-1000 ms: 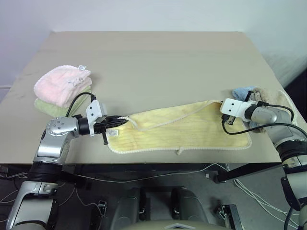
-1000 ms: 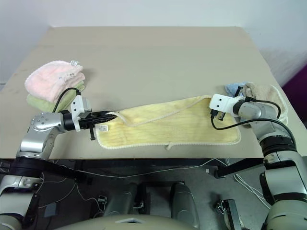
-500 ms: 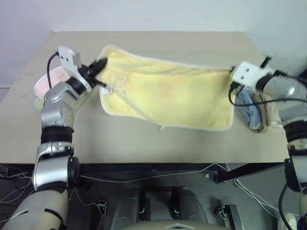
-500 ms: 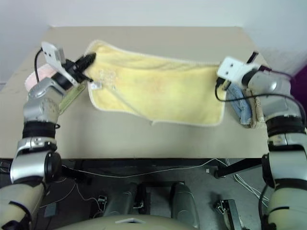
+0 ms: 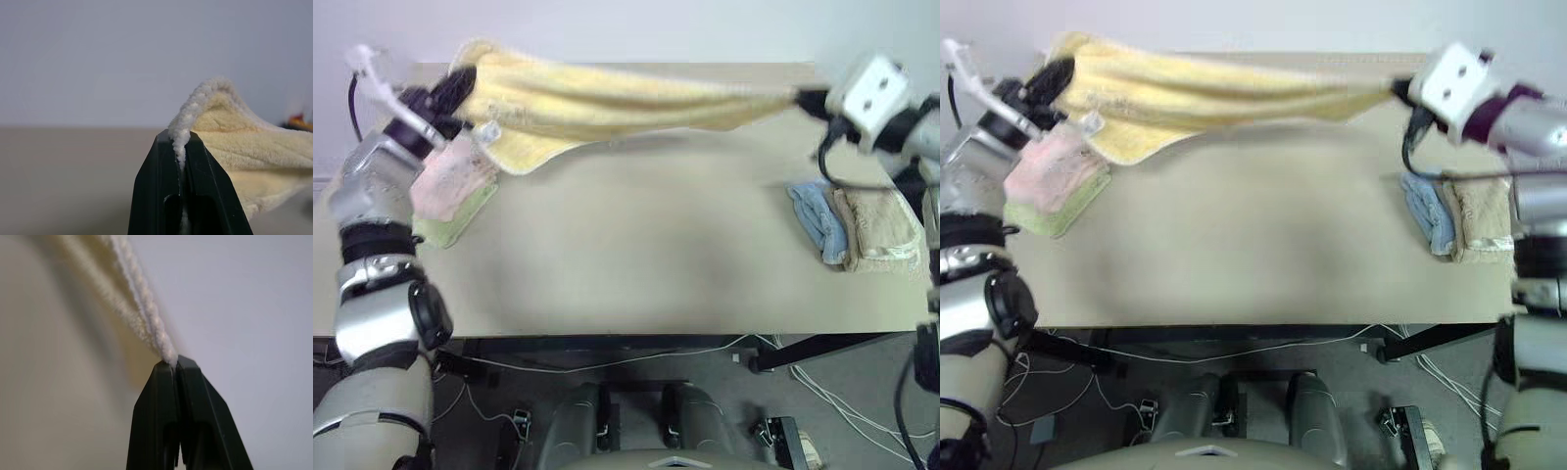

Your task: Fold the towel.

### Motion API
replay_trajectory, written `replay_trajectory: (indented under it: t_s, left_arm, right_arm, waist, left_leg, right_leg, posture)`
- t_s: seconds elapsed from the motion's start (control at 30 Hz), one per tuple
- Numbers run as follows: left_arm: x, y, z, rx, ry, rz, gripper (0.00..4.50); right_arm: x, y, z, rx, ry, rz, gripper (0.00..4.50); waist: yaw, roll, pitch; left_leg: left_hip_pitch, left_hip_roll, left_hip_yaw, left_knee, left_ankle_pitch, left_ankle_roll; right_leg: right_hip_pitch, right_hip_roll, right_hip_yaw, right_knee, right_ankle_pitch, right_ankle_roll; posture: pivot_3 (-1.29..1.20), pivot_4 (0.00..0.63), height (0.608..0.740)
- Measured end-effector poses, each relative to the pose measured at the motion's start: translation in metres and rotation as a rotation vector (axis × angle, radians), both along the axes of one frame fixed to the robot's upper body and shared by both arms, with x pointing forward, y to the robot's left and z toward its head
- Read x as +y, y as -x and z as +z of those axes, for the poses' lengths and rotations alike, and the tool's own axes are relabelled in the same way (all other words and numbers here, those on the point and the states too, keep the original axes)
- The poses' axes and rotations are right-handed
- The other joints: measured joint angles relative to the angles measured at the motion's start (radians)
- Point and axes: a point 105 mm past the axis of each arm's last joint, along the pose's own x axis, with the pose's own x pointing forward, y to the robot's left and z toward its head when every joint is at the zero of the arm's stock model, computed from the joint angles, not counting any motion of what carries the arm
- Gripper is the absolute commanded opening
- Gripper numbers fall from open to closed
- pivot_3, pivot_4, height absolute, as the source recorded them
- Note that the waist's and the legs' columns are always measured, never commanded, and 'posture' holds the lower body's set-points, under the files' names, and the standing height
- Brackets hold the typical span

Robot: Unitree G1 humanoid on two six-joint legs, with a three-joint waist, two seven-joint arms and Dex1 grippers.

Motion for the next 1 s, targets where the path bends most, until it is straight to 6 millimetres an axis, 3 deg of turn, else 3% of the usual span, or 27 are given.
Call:
replay_trajectory:
  t_s: [0.1,0.2,0.33,0.53,0.6,0.7,0.93,1.0]
  left_arm:
    - [-0.004,0.034,-0.051,0.133,-0.048,-0.112,0.00]
    - [-0.006,0.062,-0.081,0.240,-0.069,-0.177,0.00]
    - [-0.002,0.093,-0.095,0.313,-0.093,-0.202,0.00]
    - [-0.005,0.111,-0.103,0.349,-0.135,-0.218,0.00]
    - [-0.005,0.112,-0.105,0.360,-0.135,-0.210,0.00]
    - [-0.005,0.104,-0.106,0.367,-0.146,-0.174,0.00]
    - [0.000,0.073,-0.110,0.371,-0.117,-0.018,0.00]
    - [0.007,0.062,-0.113,0.376,-0.114,0.055,0.00]
  right_arm:
    - [-0.004,0.032,-0.039,0.194,-0.021,0.013,0.01]
    - [-0.009,0.057,-0.057,0.315,-0.035,0.011,0.01]
    - [-0.006,0.080,-0.060,0.397,-0.065,0.034,0.01]
    - [-0.002,0.092,-0.063,0.470,-0.058,0.065,0.01]
    - [-0.001,0.088,-0.063,0.459,-0.046,0.062,0.01]
    - [0.000,0.066,-0.057,0.399,-0.024,0.041,0.01]
    - [0.008,0.007,-0.063,0.297,0.007,0.000,0.01]
    - [0.015,-0.018,-0.063,0.262,0.009,-0.011,0.01]
  waist:
    - [0.003,0.000,0.000]
    - [0.002,0.000,0.000]
    - [0.001,0.000,0.000]
    - [0.004,0.001,0.000]
    - [0.003,0.001,0.000]
    - [0.001,0.001,0.000]
    - [0.000,0.001,0.000]
    - [-0.003,0.001,0.000]
  left_leg:
    - [0.000,0.000,-0.002,0.002,-0.001,0.000]
    - [0.001,0.001,-0.003,0.003,-0.001,-0.001]
    - [0.002,0.001,-0.004,0.002,-0.004,-0.003]
    - [0.001,-0.001,-0.004,0.001,-0.004,-0.002]
    - [0.001,-0.001,-0.004,0.001,-0.004,-0.002]
    - [0.002,-0.001,-0.004,0.000,-0.005,-0.001]
    - [-0.001,-0.002,-0.003,0.000,-0.002,-0.001]
    - [-0.001,-0.002,-0.002,0.000,-0.001,-0.001]
  right_leg:
    - [0.001,-0.001,0.000,0.000,0.000,0.000]
    - [0.001,-0.004,0.000,0.001,0.000,-0.001]
    - [0.001,-0.006,0.000,0.001,0.000,-0.002]
    - [0.000,-0.008,0.000,-0.001,-0.002,-0.006]
    - [0.000,-0.008,0.000,-0.001,-0.002,-0.006]
    - [-0.004,-0.008,0.000,-0.001,-0.002,-0.007]
    - [-0.003,-0.008,0.000,-0.001,0.001,-0.003]
    - [-0.003,-0.007,0.000,0.000,0.001,-0.002]
  posture:
    - [0.00,0.150,0.701]
    - [0.00,0.150,0.701]
    - [0.00,0.150,0.701]
    - [0.00,0.150,0.701]
    - [0.00,0.150,0.701]
    - [0.00,0.150,0.701]
    - [0.00,0.150,0.701]
    - [0.00,0.150,0.701]
